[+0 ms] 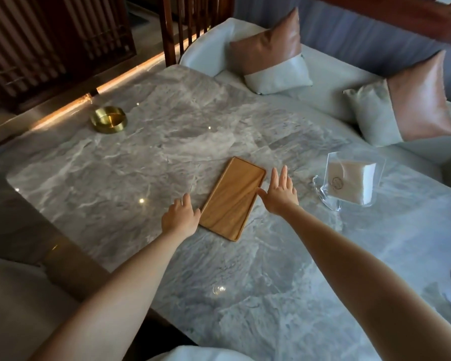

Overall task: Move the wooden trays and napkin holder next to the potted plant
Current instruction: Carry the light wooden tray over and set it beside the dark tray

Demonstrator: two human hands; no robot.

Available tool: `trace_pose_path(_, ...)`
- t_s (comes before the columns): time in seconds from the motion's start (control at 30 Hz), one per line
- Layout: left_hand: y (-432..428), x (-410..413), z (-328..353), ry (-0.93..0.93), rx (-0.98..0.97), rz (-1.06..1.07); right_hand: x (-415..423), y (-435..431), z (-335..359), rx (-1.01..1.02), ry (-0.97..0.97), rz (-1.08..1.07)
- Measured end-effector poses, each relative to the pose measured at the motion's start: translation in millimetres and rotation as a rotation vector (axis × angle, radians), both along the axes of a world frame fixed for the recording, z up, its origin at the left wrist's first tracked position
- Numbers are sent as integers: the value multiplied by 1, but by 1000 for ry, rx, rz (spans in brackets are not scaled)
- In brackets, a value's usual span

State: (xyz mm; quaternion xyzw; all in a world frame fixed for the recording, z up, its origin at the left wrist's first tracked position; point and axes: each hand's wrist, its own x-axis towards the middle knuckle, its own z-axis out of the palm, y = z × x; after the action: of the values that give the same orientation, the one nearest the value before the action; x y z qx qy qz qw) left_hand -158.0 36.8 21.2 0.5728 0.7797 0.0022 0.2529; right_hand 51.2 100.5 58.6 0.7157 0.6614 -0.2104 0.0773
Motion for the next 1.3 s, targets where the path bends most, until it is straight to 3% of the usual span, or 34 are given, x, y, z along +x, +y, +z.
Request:
trace_pose_path(0.33, 5, 6, -21, -16, -85, 48, -7, 61, -17, -79, 51, -58)
trace_pose_path(0.63, 16, 9, -44, -274, -86, 212, -15, 101, -46, -157, 90, -140)
trace_pose_path(1.03, 18, 8, -55, -383, -89, 284, -3, 113, -58, -184, 101, -99)
trace_pose_path(1.3, 17, -1, -47, -438, -88, 313, 12, 92, -61, -180, 175, -269)
